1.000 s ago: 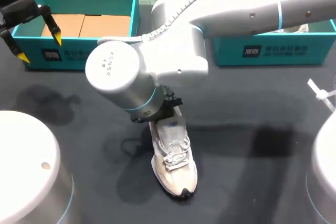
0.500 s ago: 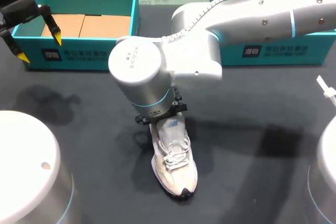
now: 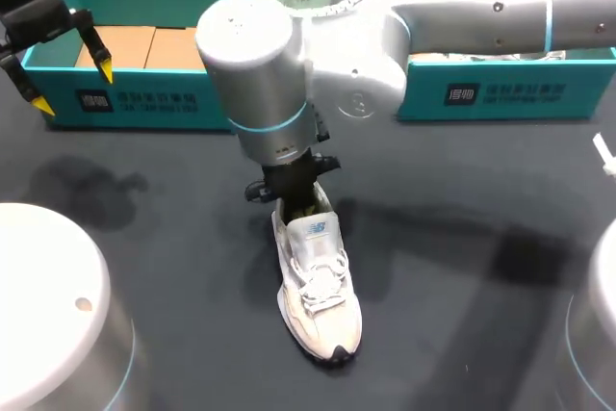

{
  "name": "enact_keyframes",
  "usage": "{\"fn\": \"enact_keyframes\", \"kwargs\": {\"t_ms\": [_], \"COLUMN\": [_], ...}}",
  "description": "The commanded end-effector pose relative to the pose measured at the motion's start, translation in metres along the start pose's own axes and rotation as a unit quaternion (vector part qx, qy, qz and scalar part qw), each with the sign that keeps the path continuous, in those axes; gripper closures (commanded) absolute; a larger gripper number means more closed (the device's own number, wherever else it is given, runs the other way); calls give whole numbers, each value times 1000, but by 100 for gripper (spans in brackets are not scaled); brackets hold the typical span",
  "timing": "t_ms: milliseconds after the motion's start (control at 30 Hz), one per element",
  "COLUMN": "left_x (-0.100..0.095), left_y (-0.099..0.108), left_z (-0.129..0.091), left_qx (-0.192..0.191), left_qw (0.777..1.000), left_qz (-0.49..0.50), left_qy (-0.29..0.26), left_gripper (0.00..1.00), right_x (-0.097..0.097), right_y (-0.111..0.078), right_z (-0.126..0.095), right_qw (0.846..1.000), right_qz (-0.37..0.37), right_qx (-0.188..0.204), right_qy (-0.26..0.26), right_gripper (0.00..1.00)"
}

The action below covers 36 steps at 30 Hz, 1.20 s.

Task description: Take the shoe out of the shoebox, open the shoe tongue, remove and reinsert the insole, then place the shoe into the shoebox

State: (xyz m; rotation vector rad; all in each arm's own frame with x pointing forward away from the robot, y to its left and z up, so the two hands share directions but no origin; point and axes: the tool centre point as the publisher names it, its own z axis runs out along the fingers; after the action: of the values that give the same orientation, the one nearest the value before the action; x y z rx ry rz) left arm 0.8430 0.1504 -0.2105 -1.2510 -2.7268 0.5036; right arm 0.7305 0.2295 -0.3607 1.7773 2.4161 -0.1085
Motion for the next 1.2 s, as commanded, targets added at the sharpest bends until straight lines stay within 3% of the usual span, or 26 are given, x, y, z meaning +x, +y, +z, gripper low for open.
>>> {"fn": "enact_keyframes", "kwargs": {"t_ms": [33, 500, 567, 633, 667, 733, 1200], "left_x": [0, 0, 0, 0, 0, 0, 0], "left_y": [0, 0, 0, 0, 0, 0, 0], "left_z": [0, 0, 0, 0, 0, 0, 0], "left_qx": [-1, -1, -1, -1, -1, -1, -1], "left_qw": [1000, 1000, 1000, 1000, 1000, 1000, 1000], "left_qz": [0, 0, 0, 0, 0, 0, 0], "left_qy": [1, 1, 1, 1, 1, 1, 1], "left_gripper": [0, 0, 0, 0, 0, 0, 0], "right_x": [-10, -3, 0, 5, 6, 9, 11], "right_y": [1, -36, -40, -43, -44, -46, -37], "right_z": [5, -3, -4, -5, -5, -6, -11], "right_qw": [999, 995, 994, 993, 993, 992, 992], "right_qz": [-7, 2, 2, 0, 0, -1, 1], "right_qx": [27, 89, 100, 108, 110, 113, 118], "right_qy": [32, 42, 43, 46, 47, 49, 47], "right_gripper": [100, 97, 83, 57, 50, 2, 0]}}
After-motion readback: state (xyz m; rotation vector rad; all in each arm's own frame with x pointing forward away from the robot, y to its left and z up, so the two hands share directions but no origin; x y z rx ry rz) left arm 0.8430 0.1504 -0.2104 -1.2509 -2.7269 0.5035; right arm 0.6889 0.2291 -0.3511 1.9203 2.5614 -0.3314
